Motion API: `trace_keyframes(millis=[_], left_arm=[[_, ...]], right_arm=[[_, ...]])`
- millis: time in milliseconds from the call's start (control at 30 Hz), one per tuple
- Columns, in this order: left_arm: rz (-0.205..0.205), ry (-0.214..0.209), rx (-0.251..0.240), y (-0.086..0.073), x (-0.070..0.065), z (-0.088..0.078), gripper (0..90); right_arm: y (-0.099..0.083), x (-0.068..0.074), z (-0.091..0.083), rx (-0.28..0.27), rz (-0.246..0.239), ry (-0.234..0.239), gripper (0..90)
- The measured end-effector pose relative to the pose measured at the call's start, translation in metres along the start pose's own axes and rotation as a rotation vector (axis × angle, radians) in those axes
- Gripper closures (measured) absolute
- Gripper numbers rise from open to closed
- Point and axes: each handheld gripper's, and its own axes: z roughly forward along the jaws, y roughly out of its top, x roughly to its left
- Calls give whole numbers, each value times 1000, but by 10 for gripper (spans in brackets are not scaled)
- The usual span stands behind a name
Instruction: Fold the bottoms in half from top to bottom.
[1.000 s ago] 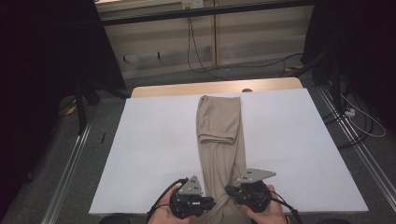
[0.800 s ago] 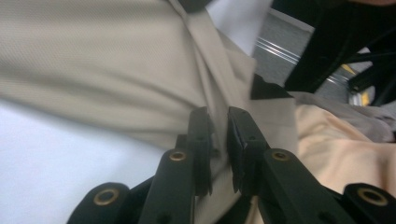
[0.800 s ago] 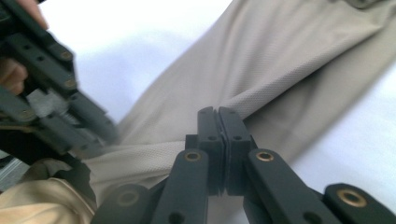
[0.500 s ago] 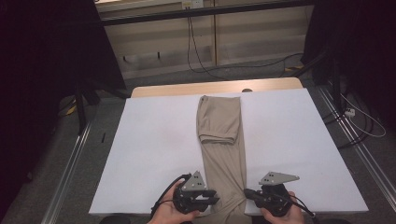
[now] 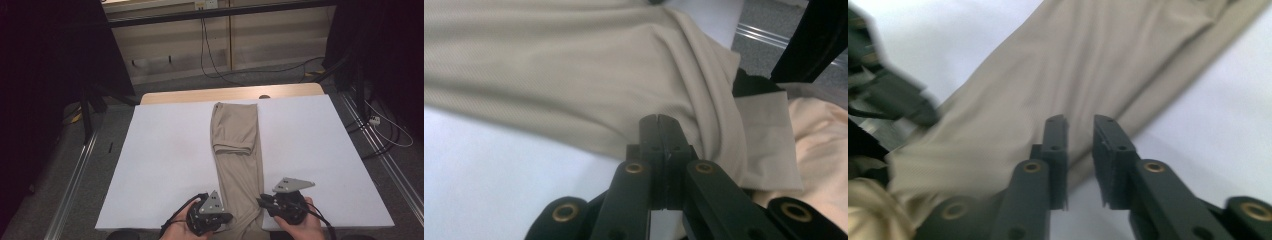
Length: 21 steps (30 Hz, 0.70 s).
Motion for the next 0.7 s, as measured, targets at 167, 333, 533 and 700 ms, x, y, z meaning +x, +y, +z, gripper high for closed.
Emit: trace_keyframes(millis=[167,333,533,700], left_arm=[[-19,-13,-4,-2,3,-1,900],[-59,-46,-15,-3,3,0,900],[-75,-75,-10,-3,7,0,900],[-86,-47,-65,1,19,-7,766]], right_arm=[[10,-3,23,32,-30,-69,809],[2,-3,10,42,-17,-118,900],[-3,-8,4,36,7,-85,887],[3,-19,1,-1,38,-4,688]])
